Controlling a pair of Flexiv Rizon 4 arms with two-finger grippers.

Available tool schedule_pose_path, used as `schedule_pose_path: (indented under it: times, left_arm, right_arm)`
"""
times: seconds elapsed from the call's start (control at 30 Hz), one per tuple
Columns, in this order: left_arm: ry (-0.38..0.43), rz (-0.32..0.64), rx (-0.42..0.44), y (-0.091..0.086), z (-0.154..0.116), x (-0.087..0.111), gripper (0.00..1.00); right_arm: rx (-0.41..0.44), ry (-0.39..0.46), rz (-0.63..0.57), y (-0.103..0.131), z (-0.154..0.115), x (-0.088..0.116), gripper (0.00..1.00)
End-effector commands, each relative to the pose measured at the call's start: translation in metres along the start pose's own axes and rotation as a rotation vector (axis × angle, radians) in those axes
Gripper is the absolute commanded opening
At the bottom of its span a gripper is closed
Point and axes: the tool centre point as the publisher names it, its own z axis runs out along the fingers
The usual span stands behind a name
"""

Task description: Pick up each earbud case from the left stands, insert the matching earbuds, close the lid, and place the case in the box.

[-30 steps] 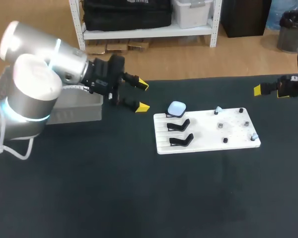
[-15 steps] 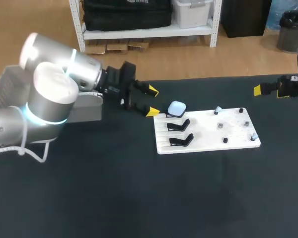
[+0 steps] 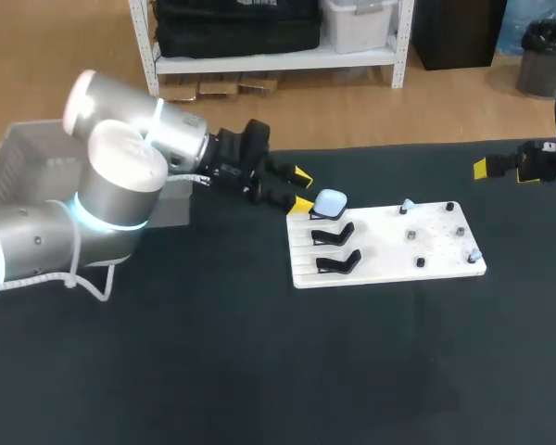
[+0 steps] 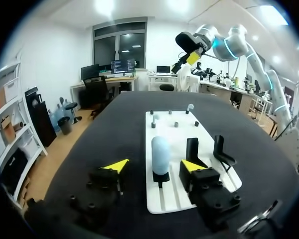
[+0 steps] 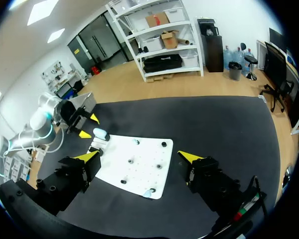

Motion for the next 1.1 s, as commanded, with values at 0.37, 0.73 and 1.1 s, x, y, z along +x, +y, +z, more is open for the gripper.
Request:
schedule_pose_path:
  times: [0.37, 0.73, 1.1]
  left_arm:
    - [-0.007, -0.011, 0.015, 0.001, 0.018, 0.008, 0.75]
    - [-0.042, -0.011, -0.005, 0.0, 0.022, 0.008, 0.62]
    - [-0.054, 0.0, 0.014, -0.003, 0.028, 0.007, 0.49]
  right_arm:
    - [0.003, 0.001, 0.0, 0.0, 0.0, 0.0, 1.0]
    - [0.003, 0.001, 0.0, 0.0, 0.0, 0.0, 1.0]
    - [0.003, 0.001, 0.0, 0.0, 0.0, 0.0, 1.0]
